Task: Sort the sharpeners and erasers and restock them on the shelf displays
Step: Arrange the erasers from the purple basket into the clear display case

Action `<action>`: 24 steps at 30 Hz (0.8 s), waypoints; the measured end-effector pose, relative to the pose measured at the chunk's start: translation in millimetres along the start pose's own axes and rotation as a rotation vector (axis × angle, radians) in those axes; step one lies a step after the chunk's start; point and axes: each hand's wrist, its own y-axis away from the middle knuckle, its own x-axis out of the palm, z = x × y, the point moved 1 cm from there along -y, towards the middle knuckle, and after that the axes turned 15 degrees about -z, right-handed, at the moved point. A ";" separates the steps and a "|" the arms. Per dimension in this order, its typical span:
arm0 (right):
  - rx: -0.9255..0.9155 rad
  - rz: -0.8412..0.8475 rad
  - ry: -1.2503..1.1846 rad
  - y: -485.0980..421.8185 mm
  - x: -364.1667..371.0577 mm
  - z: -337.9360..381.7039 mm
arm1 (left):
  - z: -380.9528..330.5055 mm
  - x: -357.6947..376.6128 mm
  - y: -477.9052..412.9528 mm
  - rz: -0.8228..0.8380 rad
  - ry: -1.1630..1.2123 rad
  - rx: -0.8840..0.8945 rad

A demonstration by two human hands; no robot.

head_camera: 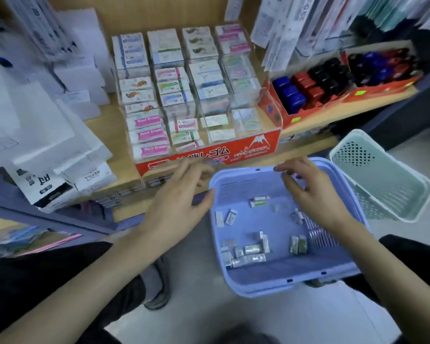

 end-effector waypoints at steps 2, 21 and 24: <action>0.182 0.114 0.056 12.8 -6.9 -44.3 | -0.1 38.1 0.8 0.166 0.052 -0.021; 1.075 0.522 0.095 104.7 165.3 -224.1 | 120.3 320.3 49.4 0.793 -0.166 -0.621; 1.073 0.448 0.166 109.9 181.6 -225.9 | 126.9 321.1 56.4 0.606 -0.285 -0.579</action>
